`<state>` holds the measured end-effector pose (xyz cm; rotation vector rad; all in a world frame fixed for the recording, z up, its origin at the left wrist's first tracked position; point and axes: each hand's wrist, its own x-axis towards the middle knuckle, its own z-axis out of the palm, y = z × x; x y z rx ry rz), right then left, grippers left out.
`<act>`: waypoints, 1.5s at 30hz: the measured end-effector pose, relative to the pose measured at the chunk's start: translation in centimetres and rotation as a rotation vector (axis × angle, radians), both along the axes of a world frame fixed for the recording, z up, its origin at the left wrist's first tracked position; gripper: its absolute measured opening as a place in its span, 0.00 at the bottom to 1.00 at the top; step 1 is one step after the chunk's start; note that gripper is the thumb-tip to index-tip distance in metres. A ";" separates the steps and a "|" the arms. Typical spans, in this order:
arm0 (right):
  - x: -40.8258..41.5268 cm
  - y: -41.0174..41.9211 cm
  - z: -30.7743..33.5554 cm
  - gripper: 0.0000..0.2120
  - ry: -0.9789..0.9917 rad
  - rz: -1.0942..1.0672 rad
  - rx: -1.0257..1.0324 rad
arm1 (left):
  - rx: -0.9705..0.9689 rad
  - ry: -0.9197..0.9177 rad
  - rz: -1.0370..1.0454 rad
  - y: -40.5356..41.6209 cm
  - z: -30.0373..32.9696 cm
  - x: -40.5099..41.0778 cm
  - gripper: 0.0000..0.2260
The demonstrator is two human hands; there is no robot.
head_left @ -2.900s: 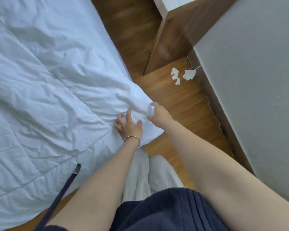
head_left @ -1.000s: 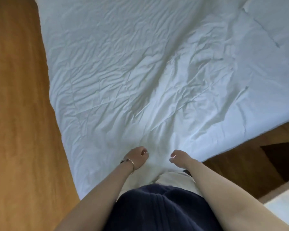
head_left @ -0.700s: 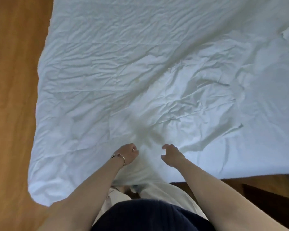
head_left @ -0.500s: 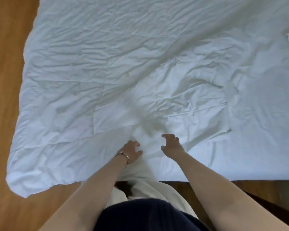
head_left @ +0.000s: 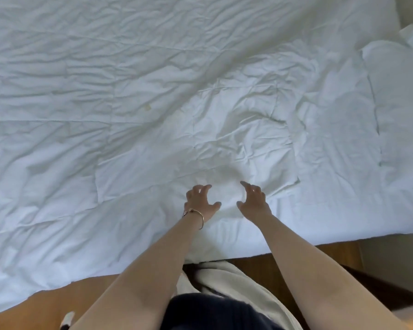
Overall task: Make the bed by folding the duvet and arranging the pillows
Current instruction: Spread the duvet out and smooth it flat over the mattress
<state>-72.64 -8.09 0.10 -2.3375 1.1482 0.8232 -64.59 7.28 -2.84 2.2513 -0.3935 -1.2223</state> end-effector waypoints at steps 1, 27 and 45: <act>0.2 -1.1 0.1 0.33 -0.020 -0.009 -0.021 | -0.004 0.000 0.002 -1.0 0.2 0.0 0.28; -10.0 -26.2 -2.4 0.24 -0.246 -0.096 0.800 | 0.240 0.054 0.351 -26.3 0.5 -12.7 0.30; -5.7 -29.6 -2.3 0.46 -0.454 -0.301 0.599 | 0.240 -0.338 0.107 -28.7 -0.5 -13.7 0.46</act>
